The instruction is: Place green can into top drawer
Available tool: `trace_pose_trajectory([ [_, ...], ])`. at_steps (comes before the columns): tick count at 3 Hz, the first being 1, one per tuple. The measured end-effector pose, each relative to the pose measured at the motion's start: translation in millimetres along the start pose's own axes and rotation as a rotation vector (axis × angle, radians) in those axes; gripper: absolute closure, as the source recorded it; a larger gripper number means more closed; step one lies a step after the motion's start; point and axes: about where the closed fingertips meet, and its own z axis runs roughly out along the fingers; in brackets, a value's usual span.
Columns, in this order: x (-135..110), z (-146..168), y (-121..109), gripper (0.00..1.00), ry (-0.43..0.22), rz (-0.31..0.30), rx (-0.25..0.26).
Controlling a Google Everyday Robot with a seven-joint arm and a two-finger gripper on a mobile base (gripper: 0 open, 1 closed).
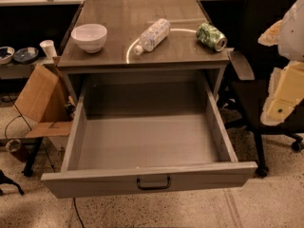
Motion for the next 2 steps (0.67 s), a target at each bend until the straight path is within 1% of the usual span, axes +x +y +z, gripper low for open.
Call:
trace_pose_trajectory([
  [1, 0.0, 0.0, -0.1, 0.00, 0.000, 0.000, 0.000],
  [2, -7.4, 10.0, -12.3, 0.00, -0.061, 0.067, 0.025],
])
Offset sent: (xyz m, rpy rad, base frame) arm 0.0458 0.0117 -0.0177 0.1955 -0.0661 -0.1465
